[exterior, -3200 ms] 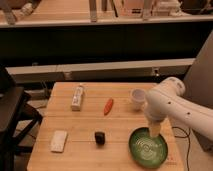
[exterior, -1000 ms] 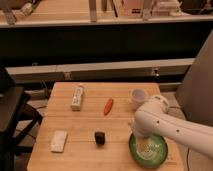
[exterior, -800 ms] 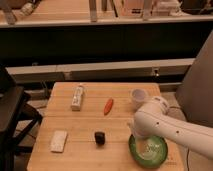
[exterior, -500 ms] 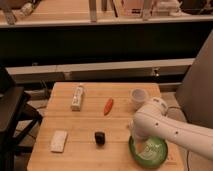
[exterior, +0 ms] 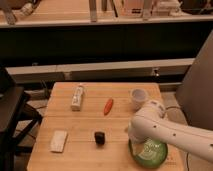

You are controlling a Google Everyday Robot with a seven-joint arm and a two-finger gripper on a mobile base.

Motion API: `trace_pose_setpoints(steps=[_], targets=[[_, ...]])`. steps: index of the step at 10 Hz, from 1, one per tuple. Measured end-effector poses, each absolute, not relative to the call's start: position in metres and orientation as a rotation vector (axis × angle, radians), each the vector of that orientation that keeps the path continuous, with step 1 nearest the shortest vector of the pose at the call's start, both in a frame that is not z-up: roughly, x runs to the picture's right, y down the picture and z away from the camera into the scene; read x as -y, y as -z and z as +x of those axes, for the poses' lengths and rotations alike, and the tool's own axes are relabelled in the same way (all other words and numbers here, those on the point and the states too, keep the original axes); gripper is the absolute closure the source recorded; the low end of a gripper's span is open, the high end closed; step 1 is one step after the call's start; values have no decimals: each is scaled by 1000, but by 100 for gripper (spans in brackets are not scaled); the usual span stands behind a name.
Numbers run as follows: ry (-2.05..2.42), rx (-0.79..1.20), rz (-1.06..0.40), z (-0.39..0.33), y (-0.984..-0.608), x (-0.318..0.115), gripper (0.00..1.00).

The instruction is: Knock the eraser over

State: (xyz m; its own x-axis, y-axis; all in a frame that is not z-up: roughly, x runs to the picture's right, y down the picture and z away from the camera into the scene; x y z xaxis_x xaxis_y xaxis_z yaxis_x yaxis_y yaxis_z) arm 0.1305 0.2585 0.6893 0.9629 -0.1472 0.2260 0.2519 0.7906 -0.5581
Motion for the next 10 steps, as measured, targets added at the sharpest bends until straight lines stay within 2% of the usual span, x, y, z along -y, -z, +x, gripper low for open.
trace_pose_setpoints(steps=[2, 5, 10], targets=[[221, 184, -628, 127, -690, -263, 76], [237, 195, -636, 122, -697, -269, 98], [294, 198, -648, 90, -706, -273, 100]])
